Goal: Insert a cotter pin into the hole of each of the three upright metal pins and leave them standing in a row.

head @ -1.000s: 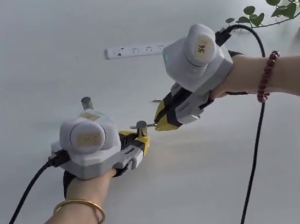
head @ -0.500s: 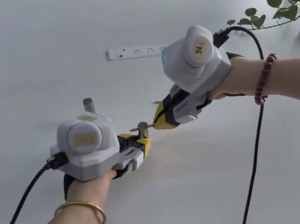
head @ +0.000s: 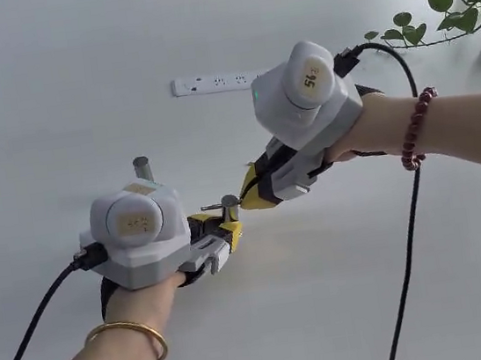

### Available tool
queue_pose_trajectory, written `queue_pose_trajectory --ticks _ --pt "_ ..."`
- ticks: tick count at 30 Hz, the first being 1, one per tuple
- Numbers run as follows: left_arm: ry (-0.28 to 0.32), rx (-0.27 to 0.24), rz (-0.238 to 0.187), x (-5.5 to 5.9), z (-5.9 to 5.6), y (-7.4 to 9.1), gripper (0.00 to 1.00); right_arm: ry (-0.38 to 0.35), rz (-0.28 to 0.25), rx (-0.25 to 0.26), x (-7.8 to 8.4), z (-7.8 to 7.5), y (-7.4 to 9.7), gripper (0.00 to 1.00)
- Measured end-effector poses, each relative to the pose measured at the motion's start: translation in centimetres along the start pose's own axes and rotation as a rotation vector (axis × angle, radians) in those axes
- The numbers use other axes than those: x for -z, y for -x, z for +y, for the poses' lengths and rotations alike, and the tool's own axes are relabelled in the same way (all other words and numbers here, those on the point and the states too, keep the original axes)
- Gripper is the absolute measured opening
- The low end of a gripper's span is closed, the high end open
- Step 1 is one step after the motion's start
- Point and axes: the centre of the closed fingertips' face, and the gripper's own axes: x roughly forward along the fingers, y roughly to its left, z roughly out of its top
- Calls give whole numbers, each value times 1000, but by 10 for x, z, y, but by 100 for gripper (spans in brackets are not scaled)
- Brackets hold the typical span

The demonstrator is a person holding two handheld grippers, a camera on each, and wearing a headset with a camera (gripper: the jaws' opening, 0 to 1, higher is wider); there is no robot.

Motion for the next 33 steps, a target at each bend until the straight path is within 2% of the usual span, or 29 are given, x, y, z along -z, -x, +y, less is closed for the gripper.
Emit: queue_pose_trajectory --ticks 9,20,26,33 --pt "12 -12 2 1 1 1 12 3 -1 7 0 0 0 0" --pt "-16 -36 38 7 6 9 23 -28 -12 -3 -4 4 0 12" --pt "-27 -34 38 7 4 16 25 -59 -40 -1 -10 5 0 17" --pt "-27 -34 43 6 4 26 29 -95 -72 6 -18 9 -5 18"
